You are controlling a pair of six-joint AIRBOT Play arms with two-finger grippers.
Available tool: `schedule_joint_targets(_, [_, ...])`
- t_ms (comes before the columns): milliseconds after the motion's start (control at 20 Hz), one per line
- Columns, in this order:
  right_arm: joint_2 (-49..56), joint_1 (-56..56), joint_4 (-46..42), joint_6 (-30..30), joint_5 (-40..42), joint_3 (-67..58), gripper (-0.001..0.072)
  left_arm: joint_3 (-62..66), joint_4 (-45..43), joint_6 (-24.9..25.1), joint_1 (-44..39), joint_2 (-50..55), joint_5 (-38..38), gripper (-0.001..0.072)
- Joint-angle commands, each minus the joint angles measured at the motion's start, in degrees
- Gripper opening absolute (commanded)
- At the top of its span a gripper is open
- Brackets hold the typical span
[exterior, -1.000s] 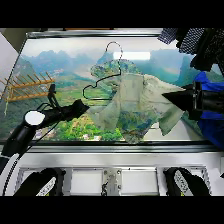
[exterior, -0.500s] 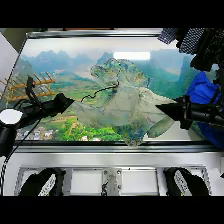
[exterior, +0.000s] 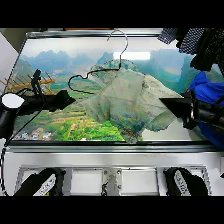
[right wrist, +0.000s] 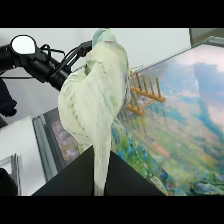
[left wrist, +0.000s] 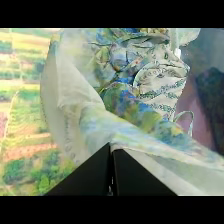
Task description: Fold the clothes and pants, and hang the long-sleeved shirts on hangers.
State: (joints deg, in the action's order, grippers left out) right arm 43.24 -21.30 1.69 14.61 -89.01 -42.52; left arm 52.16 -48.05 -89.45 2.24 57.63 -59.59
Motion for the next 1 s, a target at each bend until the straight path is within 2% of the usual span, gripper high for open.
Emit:
schedule_joint_targets(0, [-0.39,-0.02,-7.34,0.83,-0.42,0.11,0.0006,3.67,-0.48,0.09,-0.04,1.01,0.04,0.0007])
schedule_joint_targets(400, [-0.37,-0.04,-10.21,0.13,2.08,0.61,0.0006,16.15,-0.48,0.2,-0.24,0.94,-6.84,0.0008])
schedule_joint_targets(500, [-0.37,-0.02,-9.68,-1.66,3.1,2.12,0.0006,19.15,-0.46,0.35,-0.24,0.81,-8.94,0.0008])
schedule_joint_targets(600, [-0.35,0.0,-7.21,-3.23,4.11,4.61,0.0006,23.39,-0.46,0.37,-0.26,0.55,-11.69,0.0008])
schedule_joint_targets(750, [-0.37,0.66,1.53,-7.34,4.13,9.99,0.0006,30.4,-0.63,0.35,-1.68,-0.46,-12.13,0.0007])
schedule_joint_targets(950, [-0.2,6.75,4.44,-9.05,4.37,12.85,0.0006,40.15,-8.5,-1.14,-9.14,0.15,-12.15,0.0007])
